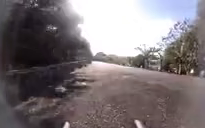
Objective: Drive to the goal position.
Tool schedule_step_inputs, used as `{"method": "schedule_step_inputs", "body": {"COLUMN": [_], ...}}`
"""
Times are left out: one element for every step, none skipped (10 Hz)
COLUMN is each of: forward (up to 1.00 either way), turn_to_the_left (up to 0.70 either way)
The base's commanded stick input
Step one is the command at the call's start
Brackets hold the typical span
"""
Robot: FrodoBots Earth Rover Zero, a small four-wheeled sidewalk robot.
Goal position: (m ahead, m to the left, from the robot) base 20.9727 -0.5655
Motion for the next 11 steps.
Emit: {"method": "schedule_step_inputs", "body": {"forward": [0.70, 0.70, 0.70, 0.70, 0.70, 0.70, 0.70, 0.70, 0.70, 0.70, 0.70], "turn_to_the_left": [0.00, 0.00, 0.00, 0.00, 0.00, 0.00, 0.00, 0.00, 0.00, 0.00, 0.00]}}
